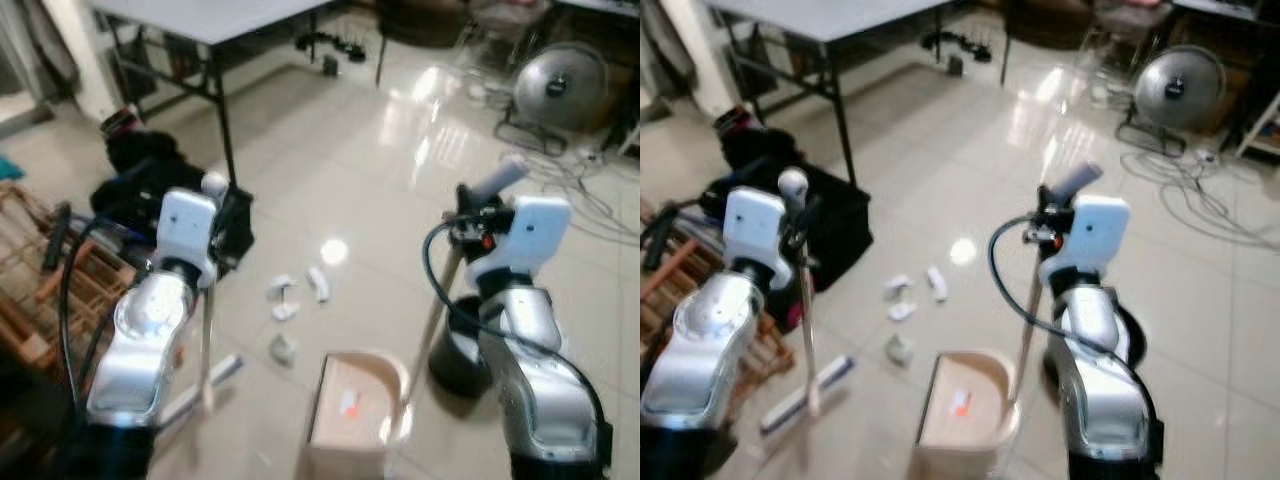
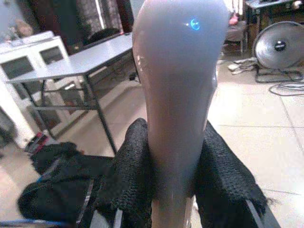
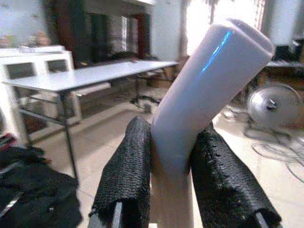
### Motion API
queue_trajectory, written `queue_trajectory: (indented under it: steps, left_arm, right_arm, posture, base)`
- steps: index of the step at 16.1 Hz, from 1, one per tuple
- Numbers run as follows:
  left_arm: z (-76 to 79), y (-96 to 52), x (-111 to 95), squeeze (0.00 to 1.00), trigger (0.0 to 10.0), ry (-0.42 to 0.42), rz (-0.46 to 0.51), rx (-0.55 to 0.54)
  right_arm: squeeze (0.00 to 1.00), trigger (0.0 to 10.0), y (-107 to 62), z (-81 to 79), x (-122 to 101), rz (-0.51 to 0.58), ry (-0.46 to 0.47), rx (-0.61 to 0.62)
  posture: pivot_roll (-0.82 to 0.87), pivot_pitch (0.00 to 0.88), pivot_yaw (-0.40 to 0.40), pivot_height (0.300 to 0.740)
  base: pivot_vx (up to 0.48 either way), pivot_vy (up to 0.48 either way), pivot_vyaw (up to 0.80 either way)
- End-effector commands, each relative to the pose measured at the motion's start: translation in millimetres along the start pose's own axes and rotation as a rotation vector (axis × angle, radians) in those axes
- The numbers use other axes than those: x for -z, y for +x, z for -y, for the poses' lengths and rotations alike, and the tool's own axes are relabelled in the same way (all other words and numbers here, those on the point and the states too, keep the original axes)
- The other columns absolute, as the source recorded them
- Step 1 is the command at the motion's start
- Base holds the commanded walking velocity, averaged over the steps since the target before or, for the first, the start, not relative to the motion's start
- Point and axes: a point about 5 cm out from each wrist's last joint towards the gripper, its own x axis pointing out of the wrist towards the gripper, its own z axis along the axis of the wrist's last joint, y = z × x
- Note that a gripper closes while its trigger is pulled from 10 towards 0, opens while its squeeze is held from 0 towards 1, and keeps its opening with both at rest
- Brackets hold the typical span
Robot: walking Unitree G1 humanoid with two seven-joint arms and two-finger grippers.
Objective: Sweep floor
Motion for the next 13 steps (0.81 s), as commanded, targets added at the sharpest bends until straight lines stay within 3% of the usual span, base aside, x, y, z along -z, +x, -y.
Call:
queue_trajectory:
  steps: [1, 13]
  left_arm:
    - [-3.3, 2.3, -10.4, 0.00, 10.0, 0.007, 0.053, -0.006]
    - [-7.0, 5.0, -9.6, 0.00, 10.0, 0.021, 0.058, -0.008]
  right_arm:
    - [0.00, 10.0, 1.9, -1.2, -7.3, 0.042, 0.003, 0.006]
    - [0.00, 10.0, 2.8, -6.8, -6.8, 0.057, 0.004, -0.036]
  posture:
    - [0.05, 0.033, -0.022, 0.740]
    - [0.06, 0.032, -0.019, 0.740]
  base:
    - [0.356, 0.000, 0.00]
    - [0.367, 0.000, 0.00]
